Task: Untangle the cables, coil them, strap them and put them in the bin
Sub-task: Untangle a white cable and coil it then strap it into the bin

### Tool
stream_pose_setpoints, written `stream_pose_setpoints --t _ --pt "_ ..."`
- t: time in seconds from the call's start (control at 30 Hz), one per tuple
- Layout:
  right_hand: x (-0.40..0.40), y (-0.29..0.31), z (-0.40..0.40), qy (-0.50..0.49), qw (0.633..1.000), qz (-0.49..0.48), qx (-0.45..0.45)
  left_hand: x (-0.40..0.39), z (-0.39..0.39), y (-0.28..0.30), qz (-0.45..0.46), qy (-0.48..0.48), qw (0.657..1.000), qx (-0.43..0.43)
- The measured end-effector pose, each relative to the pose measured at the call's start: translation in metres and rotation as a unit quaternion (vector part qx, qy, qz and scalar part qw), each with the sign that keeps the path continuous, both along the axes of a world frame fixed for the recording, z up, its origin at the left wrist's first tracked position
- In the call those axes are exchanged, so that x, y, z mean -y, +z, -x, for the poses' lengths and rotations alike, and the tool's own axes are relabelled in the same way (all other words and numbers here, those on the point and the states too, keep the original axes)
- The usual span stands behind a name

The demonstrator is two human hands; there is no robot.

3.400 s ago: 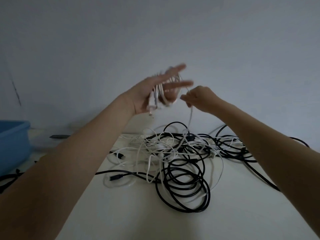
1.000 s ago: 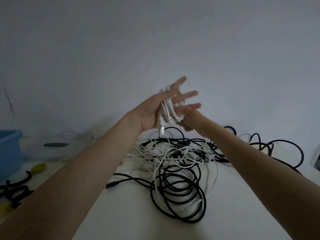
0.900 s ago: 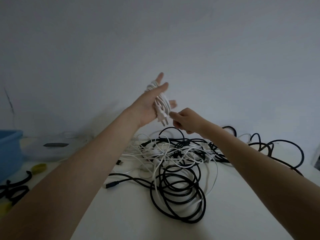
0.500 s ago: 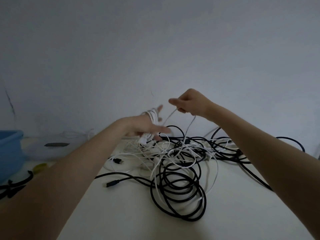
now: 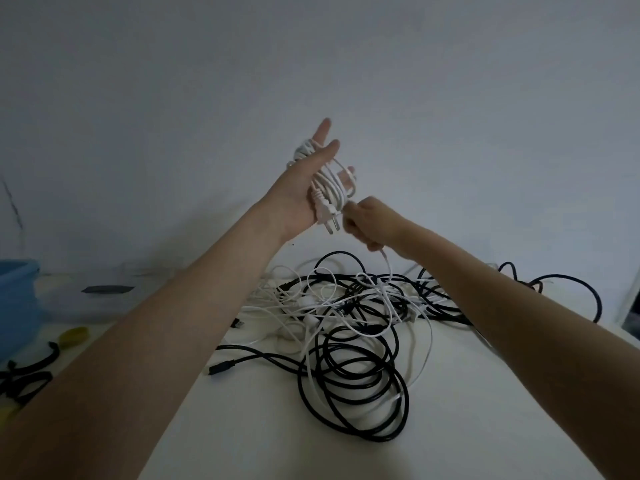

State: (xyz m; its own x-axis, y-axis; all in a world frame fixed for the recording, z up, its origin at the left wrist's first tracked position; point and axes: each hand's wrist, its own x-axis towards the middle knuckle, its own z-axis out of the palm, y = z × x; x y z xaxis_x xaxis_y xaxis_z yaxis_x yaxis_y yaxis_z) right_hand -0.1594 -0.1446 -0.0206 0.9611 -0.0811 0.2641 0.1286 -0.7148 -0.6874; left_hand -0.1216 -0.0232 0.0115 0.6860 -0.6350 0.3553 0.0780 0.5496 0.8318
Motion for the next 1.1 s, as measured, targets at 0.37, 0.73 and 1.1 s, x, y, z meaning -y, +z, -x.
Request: stream_pose_setpoints --t 0.37,0.73,1.1 --pt "0.004 0.023 0.009 0.014 0.942 0.337 -0.007 -0.012 -0.019 -0.037 -0.488 0.092 0.785 0.369" --pt "0.030 0.060 0.008 -0.208 0.910 0.312 0.175 -0.024 -0.024 -0.047 -0.523 0.047 0.800 0.291" --pt "0.028 0.040 0.007 -0.027 0.953 -0.300 -0.033 -0.023 0.011 -0.014 -0.129 -0.141 0.978 0.079"
